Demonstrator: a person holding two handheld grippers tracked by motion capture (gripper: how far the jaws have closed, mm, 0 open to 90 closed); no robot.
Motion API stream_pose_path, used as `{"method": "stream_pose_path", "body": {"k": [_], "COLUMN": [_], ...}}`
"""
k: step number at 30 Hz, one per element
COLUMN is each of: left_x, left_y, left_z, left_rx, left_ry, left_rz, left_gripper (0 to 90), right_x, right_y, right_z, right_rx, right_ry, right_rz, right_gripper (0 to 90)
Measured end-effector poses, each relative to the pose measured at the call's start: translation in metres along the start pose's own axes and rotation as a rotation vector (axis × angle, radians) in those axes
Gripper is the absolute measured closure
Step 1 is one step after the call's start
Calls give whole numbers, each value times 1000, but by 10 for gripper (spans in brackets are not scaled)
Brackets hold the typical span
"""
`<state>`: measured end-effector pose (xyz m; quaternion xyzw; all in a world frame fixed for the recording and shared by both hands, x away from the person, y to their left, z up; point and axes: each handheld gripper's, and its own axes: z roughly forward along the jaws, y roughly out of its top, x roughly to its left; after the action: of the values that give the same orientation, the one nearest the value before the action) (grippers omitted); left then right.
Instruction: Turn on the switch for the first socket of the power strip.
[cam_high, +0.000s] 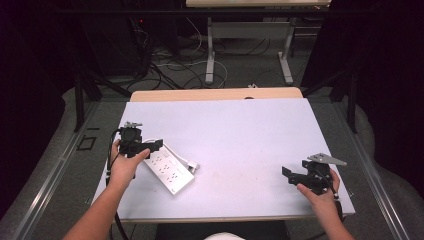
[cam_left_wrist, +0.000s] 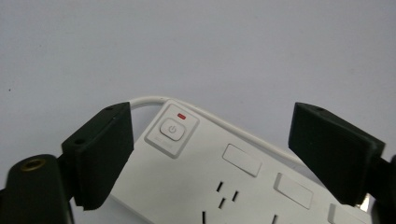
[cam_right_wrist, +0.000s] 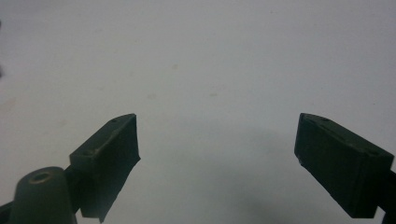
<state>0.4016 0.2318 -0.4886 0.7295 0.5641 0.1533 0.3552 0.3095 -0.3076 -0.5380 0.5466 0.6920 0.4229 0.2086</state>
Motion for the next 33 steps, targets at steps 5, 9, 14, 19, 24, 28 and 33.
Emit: {"method": "stream_pose_path", "body": {"k": [5, 9, 14, 19, 24, 28, 33], "left_x": [-5, -10, -16, -21, -24, -25, -23], "left_y": [-4, -8, -13, -18, -24, -28, -36], "left_z": [-7, -12, -22, -31, -38, -43, -47], "left_rx": [-13, -47, -74, -97, -100, -108, -111], "left_ry": [-44, -52, -48, -54, -62, -61, -66], "left_rz": [-18, -7, 47, 67, 73, 79, 72], "left_gripper": [2, 3, 3, 3, 3, 3, 3], "right_x": [0, 0, 1, 1, 1, 1, 1], "right_y": [0, 0, 0, 0, 0, 0, 0], "right_z": [0, 0, 0, 0, -1, -1, -1], "right_rx": [0, -1, -6, 0, 0, -1, -1], "right_ry": [-2, -2, -7, -2, -3, -3, -4], "right_rz": [1, 0, 1, 0, 1, -1, 0], "right_gripper": [130, 130, 130, 130, 130, 130, 130]}}
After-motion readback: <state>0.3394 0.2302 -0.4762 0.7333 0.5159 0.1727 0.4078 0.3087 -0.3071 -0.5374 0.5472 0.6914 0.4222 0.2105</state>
